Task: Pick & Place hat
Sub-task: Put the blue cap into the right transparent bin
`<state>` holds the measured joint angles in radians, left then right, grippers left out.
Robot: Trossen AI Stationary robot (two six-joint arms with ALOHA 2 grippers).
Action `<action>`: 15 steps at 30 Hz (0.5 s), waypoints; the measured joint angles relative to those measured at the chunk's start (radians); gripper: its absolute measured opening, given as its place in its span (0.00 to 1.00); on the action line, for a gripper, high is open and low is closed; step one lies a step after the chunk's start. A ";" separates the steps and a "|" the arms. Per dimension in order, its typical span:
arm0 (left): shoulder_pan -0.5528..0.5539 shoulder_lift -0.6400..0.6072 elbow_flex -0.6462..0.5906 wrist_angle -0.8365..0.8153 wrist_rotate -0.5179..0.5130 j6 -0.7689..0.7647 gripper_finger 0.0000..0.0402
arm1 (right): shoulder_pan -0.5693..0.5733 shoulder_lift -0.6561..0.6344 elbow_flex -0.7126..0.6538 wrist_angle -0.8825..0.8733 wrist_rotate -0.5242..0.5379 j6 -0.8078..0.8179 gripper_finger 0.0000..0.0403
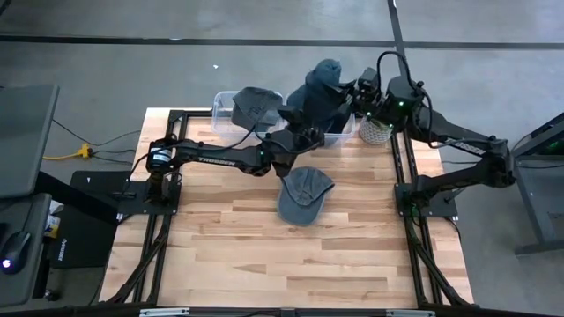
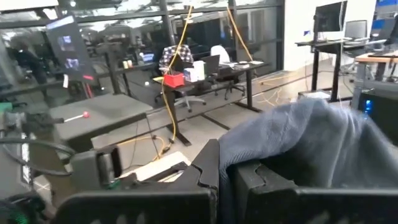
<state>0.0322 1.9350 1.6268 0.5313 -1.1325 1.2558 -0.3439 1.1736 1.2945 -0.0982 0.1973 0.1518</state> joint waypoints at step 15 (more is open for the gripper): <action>0.016 0.000 0.000 0.029 0.145 -0.006 0.65 | -0.037 -0.018 0.000 -0.049 -0.152 0.053 0.00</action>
<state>0.0483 1.9347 1.6268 0.5603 -0.9873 1.2496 -0.3805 1.1556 1.2945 -0.1469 0.0451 0.2047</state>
